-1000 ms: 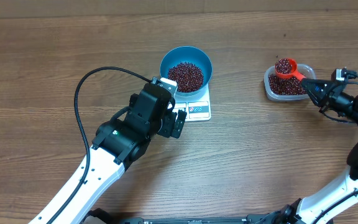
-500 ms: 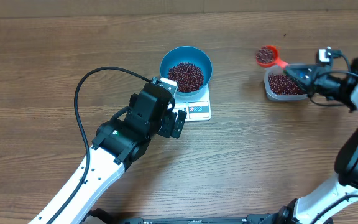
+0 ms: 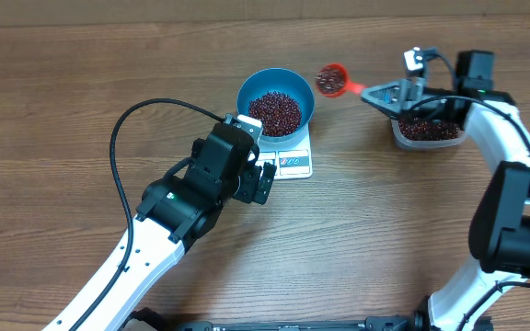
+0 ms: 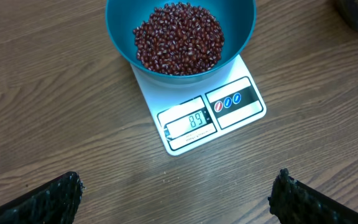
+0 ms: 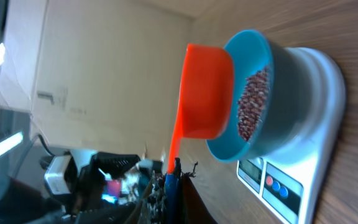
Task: Scoop item into bowl and weigh 150g on scale
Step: 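Lift the filled red scoop and carry it left over the blue bowl, then tip the red scoop to pour beans into the blue bowl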
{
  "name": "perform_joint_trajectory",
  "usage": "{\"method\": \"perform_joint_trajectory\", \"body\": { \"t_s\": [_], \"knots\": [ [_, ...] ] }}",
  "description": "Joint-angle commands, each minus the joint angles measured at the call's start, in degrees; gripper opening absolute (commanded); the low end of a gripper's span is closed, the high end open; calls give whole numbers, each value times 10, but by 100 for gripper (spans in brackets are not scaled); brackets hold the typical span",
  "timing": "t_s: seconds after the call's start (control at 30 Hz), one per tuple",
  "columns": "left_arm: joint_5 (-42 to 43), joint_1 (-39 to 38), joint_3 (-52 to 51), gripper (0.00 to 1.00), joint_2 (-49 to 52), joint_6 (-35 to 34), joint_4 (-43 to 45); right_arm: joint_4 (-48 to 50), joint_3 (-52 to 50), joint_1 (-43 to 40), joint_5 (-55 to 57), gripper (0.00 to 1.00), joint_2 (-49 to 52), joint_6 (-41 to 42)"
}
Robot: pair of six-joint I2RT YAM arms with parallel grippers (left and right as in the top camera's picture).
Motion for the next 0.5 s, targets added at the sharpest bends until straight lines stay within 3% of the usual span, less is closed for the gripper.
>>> {"method": "perform_joint_trajectory", "body": {
  "t_s": [0.0,0.27,0.47],
  "knots": [
    [6,3,-3,99,0,9,2,43,16,35,6,4,-23,47],
    [6,3,-3,100,0,9,2,165,16,100,72,4,-23,52],
    [6,3,-3,100,0,9,2,177,16,106,107,4,-23,18]
  ]
}}
